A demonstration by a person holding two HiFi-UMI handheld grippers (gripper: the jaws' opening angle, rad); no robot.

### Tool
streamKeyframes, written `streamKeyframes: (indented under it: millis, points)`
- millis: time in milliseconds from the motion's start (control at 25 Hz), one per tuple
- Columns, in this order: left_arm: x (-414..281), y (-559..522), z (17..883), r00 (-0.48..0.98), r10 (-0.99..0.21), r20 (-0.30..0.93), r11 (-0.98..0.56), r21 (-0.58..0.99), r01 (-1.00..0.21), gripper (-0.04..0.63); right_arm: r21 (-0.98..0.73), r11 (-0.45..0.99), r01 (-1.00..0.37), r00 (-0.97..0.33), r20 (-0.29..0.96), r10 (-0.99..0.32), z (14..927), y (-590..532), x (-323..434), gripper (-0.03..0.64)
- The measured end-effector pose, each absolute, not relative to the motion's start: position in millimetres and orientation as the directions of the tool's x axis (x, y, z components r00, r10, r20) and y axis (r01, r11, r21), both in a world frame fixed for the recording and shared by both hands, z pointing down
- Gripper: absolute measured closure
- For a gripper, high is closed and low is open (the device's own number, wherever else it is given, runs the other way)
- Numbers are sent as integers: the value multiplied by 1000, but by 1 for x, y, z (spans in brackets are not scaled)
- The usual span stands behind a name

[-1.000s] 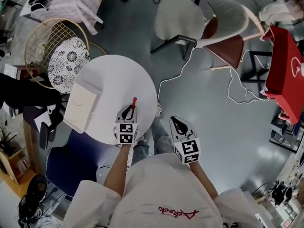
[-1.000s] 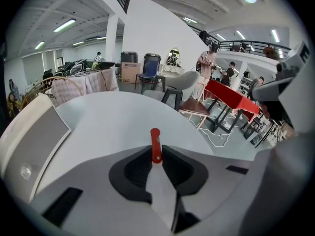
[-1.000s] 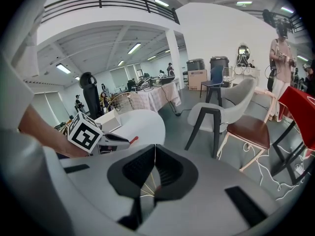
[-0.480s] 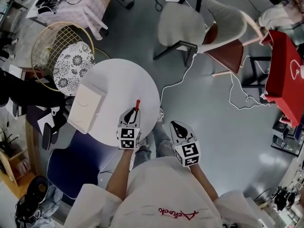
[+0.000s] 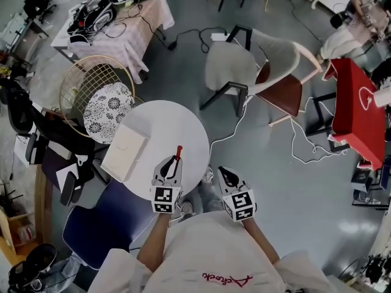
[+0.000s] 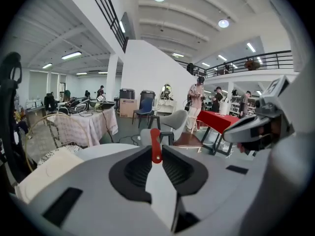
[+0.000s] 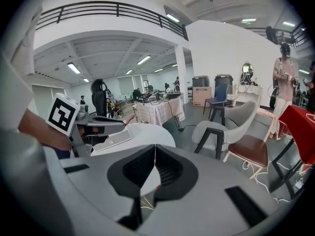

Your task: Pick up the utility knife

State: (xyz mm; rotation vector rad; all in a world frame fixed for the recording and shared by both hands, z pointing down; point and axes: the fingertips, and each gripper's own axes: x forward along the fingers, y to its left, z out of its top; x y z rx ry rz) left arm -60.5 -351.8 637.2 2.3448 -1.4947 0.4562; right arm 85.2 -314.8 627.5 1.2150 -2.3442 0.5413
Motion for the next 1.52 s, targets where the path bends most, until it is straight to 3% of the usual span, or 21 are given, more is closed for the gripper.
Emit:
streamKeyframes:
  millis: [560,1000,1520]
  points:
    - [-90,-282,528,437,-885,162,-435,48,-899,520,-53,525,-849,-506,362,-783,547,-269,30,600]
    - [-103,-240,512,492,-864,108,-491,34,-871,520,-15,503,-864,-484,297,-823,525,-218,9,600]
    - [-81,-173,513,516,-848,122,-514,54,-856,520,-23,482,-876,-465,305,-831,522,-151,31,600]
